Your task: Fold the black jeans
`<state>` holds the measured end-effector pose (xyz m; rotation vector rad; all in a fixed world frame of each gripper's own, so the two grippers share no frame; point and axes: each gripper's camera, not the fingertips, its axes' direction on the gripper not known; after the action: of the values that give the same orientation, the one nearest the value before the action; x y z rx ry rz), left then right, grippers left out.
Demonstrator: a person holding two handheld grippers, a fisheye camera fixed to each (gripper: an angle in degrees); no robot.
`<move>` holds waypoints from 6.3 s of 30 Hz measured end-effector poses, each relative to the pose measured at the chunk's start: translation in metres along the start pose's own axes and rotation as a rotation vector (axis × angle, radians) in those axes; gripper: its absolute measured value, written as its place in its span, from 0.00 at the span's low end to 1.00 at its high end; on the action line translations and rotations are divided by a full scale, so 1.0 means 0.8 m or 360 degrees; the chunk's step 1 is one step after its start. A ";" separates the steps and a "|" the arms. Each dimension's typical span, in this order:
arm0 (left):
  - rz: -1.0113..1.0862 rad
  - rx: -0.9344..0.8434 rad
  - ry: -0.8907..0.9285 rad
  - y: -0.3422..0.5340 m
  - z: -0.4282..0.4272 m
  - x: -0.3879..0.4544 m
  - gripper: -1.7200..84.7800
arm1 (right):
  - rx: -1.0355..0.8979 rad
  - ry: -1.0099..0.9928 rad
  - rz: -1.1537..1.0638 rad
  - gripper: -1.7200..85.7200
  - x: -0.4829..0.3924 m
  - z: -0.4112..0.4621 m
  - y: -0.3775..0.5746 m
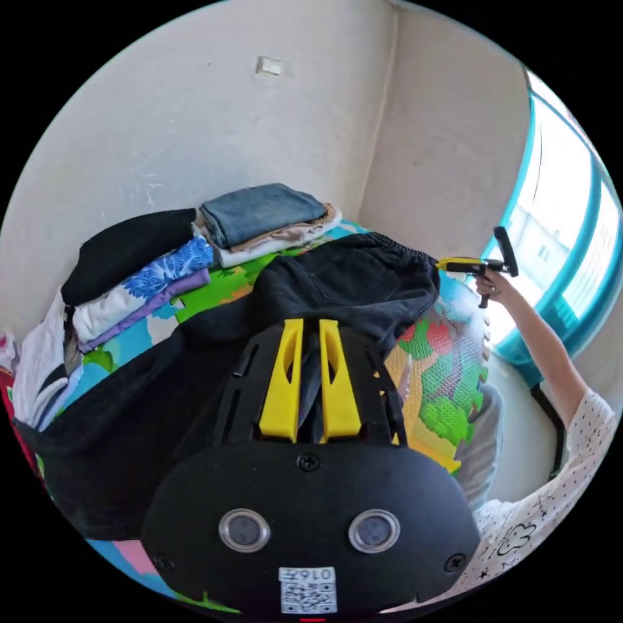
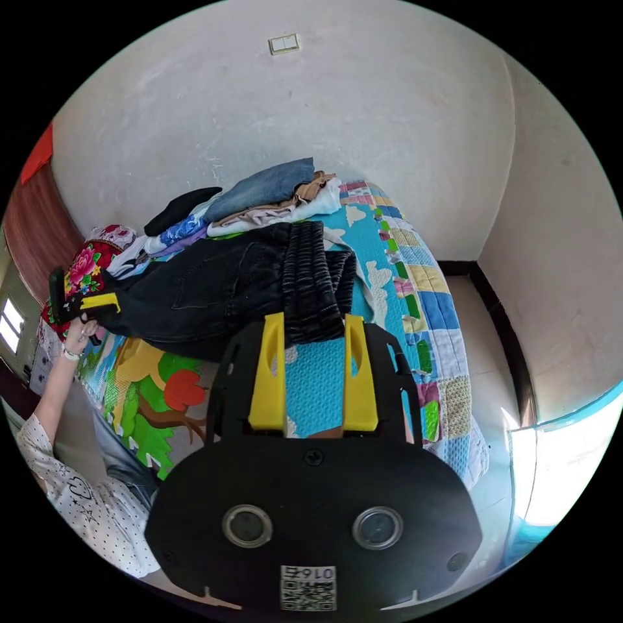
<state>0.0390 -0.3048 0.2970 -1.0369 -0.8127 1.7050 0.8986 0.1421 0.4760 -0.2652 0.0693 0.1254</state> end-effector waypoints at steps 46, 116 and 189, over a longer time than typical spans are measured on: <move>0.0173 -0.0284 0.0093 -0.031 0.200 0.189 0.17 | -0.0031 -0.0162 -0.0157 0.14 0.020 0.044 -0.022; 0.0222 -0.0243 -0.0038 -0.054 0.184 0.283 0.16 | -0.0475 -0.0417 -0.0177 0.18 -0.047 0.028 -0.096; 0.0553 0.0261 0.0034 -0.268 0.009 0.508 0.15 | -0.0017 -0.0226 -0.0948 0.09 -0.208 -0.115 0.013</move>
<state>0.0351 0.1483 0.3731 -1.1276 -0.4874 2.0109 0.7278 0.1091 0.3989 -0.2772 -0.1523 -0.4474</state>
